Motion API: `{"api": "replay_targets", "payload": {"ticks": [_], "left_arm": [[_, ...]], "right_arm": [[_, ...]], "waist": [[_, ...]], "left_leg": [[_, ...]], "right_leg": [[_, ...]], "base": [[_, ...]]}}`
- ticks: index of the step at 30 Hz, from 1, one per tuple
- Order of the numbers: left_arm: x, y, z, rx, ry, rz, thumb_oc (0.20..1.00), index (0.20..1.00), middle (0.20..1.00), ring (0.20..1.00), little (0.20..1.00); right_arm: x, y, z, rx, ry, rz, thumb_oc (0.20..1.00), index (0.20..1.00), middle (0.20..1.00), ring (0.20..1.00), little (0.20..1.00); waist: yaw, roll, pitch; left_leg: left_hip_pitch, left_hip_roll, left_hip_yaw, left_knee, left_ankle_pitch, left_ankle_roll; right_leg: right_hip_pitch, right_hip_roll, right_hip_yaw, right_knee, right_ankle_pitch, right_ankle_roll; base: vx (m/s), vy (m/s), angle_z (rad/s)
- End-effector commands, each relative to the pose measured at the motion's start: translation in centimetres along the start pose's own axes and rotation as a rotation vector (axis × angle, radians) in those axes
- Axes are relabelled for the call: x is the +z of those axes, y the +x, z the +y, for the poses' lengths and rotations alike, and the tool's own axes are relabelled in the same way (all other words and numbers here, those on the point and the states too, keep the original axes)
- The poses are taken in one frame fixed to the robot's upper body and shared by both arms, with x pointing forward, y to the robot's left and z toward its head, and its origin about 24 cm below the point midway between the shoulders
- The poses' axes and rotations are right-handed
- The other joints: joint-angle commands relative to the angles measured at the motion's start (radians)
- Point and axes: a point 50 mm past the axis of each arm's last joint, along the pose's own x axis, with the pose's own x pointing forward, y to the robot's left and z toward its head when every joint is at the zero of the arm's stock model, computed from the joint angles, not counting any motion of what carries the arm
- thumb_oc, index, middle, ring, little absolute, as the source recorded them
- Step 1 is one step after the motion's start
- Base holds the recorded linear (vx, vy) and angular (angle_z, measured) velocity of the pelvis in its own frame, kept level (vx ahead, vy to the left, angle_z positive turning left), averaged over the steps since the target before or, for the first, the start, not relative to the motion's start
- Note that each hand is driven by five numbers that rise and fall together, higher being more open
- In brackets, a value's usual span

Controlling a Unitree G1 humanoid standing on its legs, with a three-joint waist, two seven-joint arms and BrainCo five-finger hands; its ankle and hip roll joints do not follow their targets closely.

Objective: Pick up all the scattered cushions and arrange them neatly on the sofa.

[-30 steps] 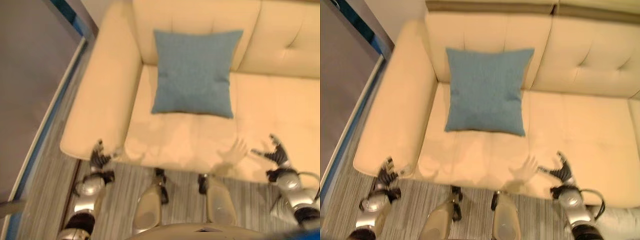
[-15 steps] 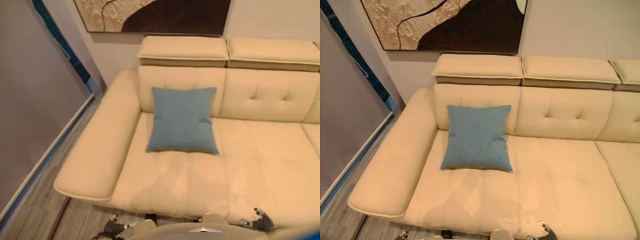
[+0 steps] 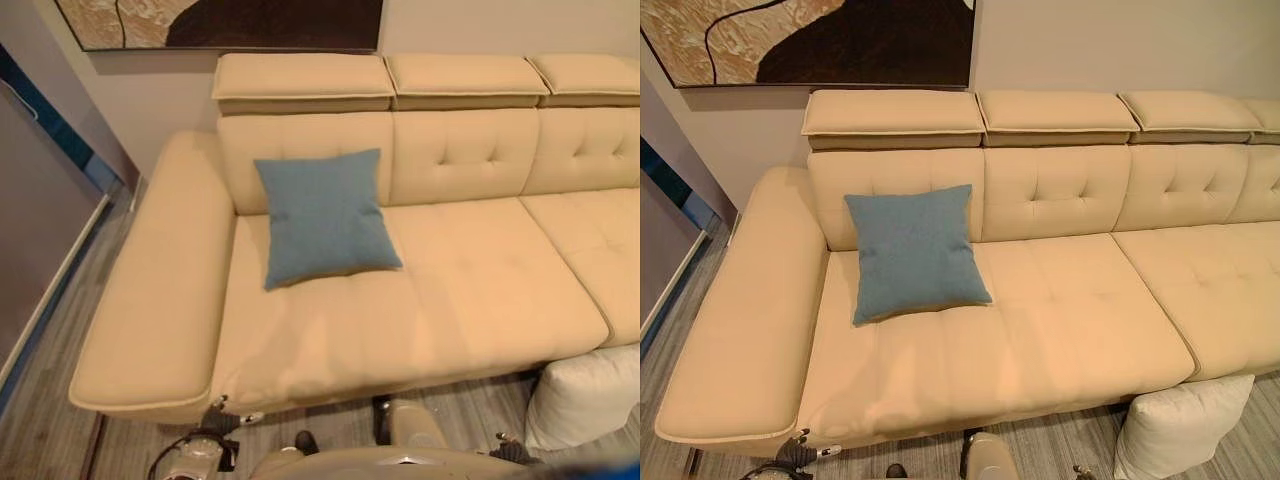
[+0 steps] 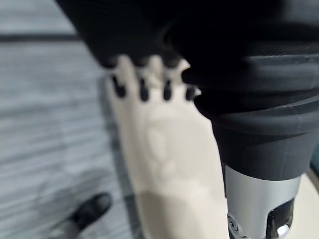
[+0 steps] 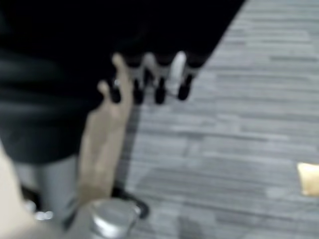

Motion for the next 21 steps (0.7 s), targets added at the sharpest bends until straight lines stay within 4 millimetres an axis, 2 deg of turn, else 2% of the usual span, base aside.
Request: {"api": "replay_targets", "payload": {"ticks": [1, 3, 4, 5, 6, 10, 11, 12, 13, 14, 16, 17, 19, 21], "left_arm": [[1.4, 0.4, 1.2, 0.035, 0.004, -0.037, 1.000, 1.000, 1.000, 1.000, 1.000], [0.9, 0.3, 1.0, 0.029, -0.005, -0.017, 1.000, 1.000, 1.000, 1.000, 1.000], [0.5, 0.3, 1.1, 0.035, -0.018, 0.000, 1.000, 1.000, 1.000, 1.000, 1.000], [0.5, 0.3, 1.1, 0.035, -0.018, -0.001, 1.000, 1.000, 1.000, 1.000, 1.000], [0.2, 0.2, 1.1, 0.038, -0.006, 0.006, 1.000, 1.000, 1.000, 1.000, 1.000], [0.5, 0.3, 1.0, 0.033, -0.001, 0.001, 1.000, 1.000, 1.000, 1.000, 1.000], [1.2, 0.4, 0.7, 0.028, -0.004, -0.015, 1.000, 1.000, 1.000, 1.000, 1.000], [1.5, 0.5, 0.5, 0.023, -0.005, -0.023, 1.000, 1.000, 1.000, 1.000, 1.000], [1.7, 0.5, 0.2, 0.014, -0.008, -0.032, 1.000, 1.000, 1.000, 1.000, 1.000], [1.6, 0.5, -0.1, 0.005, -0.011, -0.025, 1.000, 1.000, 1.000, 1.000, 1.000], [1.3, 0.4, -0.2, -0.002, -0.014, -0.014, 1.000, 1.000, 1.000, 1.000, 1.000], [0.9, 0.3, -0.7, -0.016, -0.019, -0.001, 1.000, 1.000, 1.000, 1.000, 1.000], [0.9, 0.3, -0.9, -0.026, 0.010, 0.001, 1.000, 1.000, 1.000, 1.000, 1.000], [1.8, 0.5, -1.0, -0.028, 0.018, -0.026, 1.000, 1.000, 1.000, 1.000, 1.000]], "right_arm": [[1.6, 0.4, -1.8, -0.048, -0.014, -0.046, 1.000, 1.000, 1.000, 1.000, 1.000], [1.8, 0.4, -1.7, -0.043, -0.020, -0.050, 1.000, 1.000, 1.000, 1.000, 1.000], [2.4, 0.5, -1.6, -0.042, -0.034, -0.065, 1.000, 1.000, 1.000, 1.000, 1.000], [2.4, 0.5, -1.6, -0.042, -0.034, -0.065, 1.000, 1.000, 1.000, 1.000, 1.000], [3.0, 0.5, -1.4, -0.037, -0.041, -0.082, 1.000, 1.000, 1.000, 1.000, 1.000], [2.8, 0.5, -1.7, -0.047, -0.029, -0.081, 1.000, 1.000, 1.000, 1.000, 1.000], [2.7, 0.5, -2.1, -0.059, -0.022, -0.072, 1.000, 1.000, 1.000, 1.000, 1.000], [2.6, 0.5, -2.2, -0.063, -0.018, -0.065, 1.000, 1.000, 1.000, 1.000, 1.000], [2.2, 0.5, -2.6, -0.073, -0.003, -0.051, 1.000, 1.000, 1.000, 1.000, 1.000], [1.8, 0.5, -2.7, -0.071, 0.004, -0.039, 1.000, 1.000, 1.000, 1.000, 1.000], [1.3, 0.4, -2.6, -0.066, 0.003, -0.024, 1.000, 1.000, 1.000, 1.000, 1.000], [0.7, 0.4, -2.6, -0.068, 0.004, -0.002, 1.000, 1.000, 1.000, 1.000, 1.000], [0.1, 0.3, -2.6, -0.071, 0.023, 0.020, 1.000, 1.000, 1.000, 1.000, 1.000], [0.3, 0.3, -2.5, -0.072, 0.028, 0.020, 1.000, 1.000, 1.000, 1.000, 1.000]], "waist": [[0.005, -0.014, 0.002], [0.025, -0.016, -0.014], [0.057, -0.032, -0.023], [0.058, -0.031, -0.025], [0.065, -0.042, -0.028], [0.064, -0.051, -0.005], [0.072, -0.055, 0.021], [0.075, -0.059, 0.029], [0.071, -0.071, 0.033], [0.065, -0.074, 0.032], [0.059, -0.072, 0.021], [0.054, -0.063, 0.009], [0.022, -0.049, 0.001], [0.010, -0.047, 0.001]], "left_leg": [[0.005, -0.032, -0.106, 0.025, -0.007, -0.102], [-0.012, -0.022, -0.084, 0.033, 0.000, -0.102], [-0.043, -0.009, -0.056, 0.051, 0.017, -0.116], [-0.046, -0.007, -0.055, 0.051, 0.018, -0.117], [-0.079, 0.011, -0.053, 0.065, 0.048, -0.133], [-0.131, 0.037, -0.053, 0.102, 0.091, -0.162], [-0.160, 0.037, -0.120, 0.137, 0.096, -0.173], [-0.169, 0.024, -0.169, 0.164, 0.081, -0.172], [-0.157, -0.023, -0.242, 0.236, 0.019, -0.161], [-0.131, -0.032, -0.248, 0.259, -0.012, -0.156], [-0.104, -0.043, -0.258, 0.250, -0.029, -0.153], [-0.065, -0.083, -0.336, 0.246, -0.050, -0.152], [-0.021, -0.069, -0.307, 0.154, -0.072, -0.139], [-0.016, -0.073, -0.299, 0.115, -0.072, -0.130]], "right_leg": [[0.184, 0.013, 0.010, -0.191, 0.008, -0.010], [0.243, 0.005, -0.008, -0.182, -0.025, -0.008], [0.326, -0.002, -0.049, -0.288, -0.031, -0.004], [0.325, 0.000, -0.049, -0.293, -0.027, -0.005], [0.336, 0.037, 0.008, -0.365, -0.046, -0.016], [0.351, 0.063, 0.031, -0.444, -0.037, -0.040], [0.346, 0.065, 0.036, -0.450, -0.028, -0.048], [0.333, 0.062, 0.038, -0.448, -0.016, -0.052], [0.304, 0.054, 0.054, -0.443, 0.012, -0.054], [0.298, 0.051, 0.064, -0.443, 0.023, -0.054], [0.288, 0.052, 0.073, -0.443, 0.030, -0.055], [0.257, 0.064, 0.106, -0.431, 0.044, -0.053], [0.229, 0.061, 0.117, -0.427, 0.060, -0.041], [0.199, 0.057, 0.131, -0.429, 0.082, -0.030]], "base": [[-0.20, -0.039, -0.41], [-0.21, -0.107, -0.51], [-0.21, -0.136, -0.61], [-0.26, -0.206, -0.88], [-0.17, -0.162, -0.71], [-0.19, -0.146, -0.53], [-0.34, -0.132, 0.08], [-0.41, -0.095, -0.27], [-0.31, -0.050, -0.43], [-0.24, -0.015, -0.80], [-0.10, 0.029, -0.42], [-0.10, 0.068, -0.12], [-0.14, 0.127, -0.39], [-0.16, 0.154, -0.55]]}}
